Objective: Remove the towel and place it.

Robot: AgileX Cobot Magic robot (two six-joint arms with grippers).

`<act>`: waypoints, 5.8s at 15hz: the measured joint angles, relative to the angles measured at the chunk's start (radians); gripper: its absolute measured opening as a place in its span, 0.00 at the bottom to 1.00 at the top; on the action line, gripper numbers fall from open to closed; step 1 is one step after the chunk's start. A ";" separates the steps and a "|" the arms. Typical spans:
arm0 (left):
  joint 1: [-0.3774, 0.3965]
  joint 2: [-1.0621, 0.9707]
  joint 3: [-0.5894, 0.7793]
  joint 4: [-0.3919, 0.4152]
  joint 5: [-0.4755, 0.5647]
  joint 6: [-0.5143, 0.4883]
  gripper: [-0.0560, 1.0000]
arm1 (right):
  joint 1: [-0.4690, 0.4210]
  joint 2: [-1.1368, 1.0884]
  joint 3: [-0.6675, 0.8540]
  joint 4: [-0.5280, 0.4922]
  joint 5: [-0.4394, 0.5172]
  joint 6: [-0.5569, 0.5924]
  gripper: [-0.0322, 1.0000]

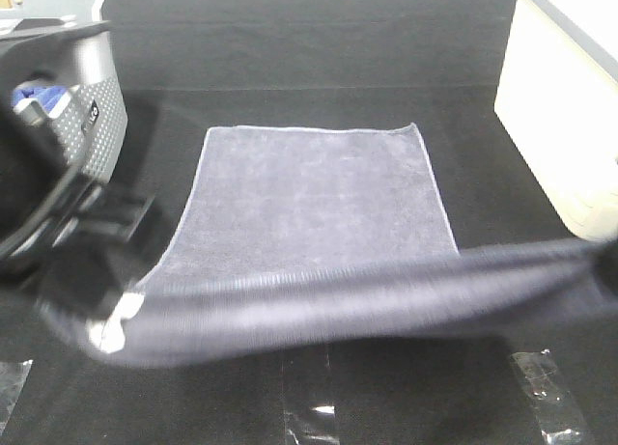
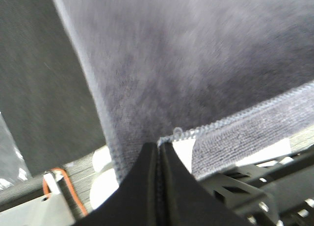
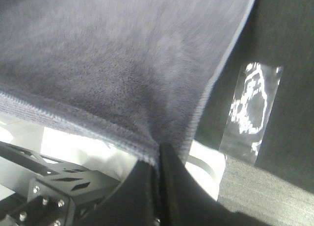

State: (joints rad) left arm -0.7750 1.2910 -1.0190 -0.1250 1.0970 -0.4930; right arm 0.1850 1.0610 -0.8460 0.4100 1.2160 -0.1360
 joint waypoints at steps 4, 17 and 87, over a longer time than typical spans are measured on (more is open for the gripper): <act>-0.135 -0.067 0.119 0.007 -0.035 -0.157 0.05 | 0.000 -0.148 0.160 0.025 0.003 0.000 0.03; -0.138 -0.001 0.314 0.022 -0.038 -0.199 0.39 | -0.018 -0.150 0.303 -0.121 0.001 0.021 0.14; 0.467 1.255 -1.210 0.021 -0.321 0.220 0.72 | -0.019 1.491 -1.197 -0.078 -0.649 -0.109 0.37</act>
State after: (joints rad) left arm -0.3080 2.5460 -2.2290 -0.1040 0.7760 -0.2730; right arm 0.1660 2.5520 -2.0430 0.3320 0.5670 -0.2450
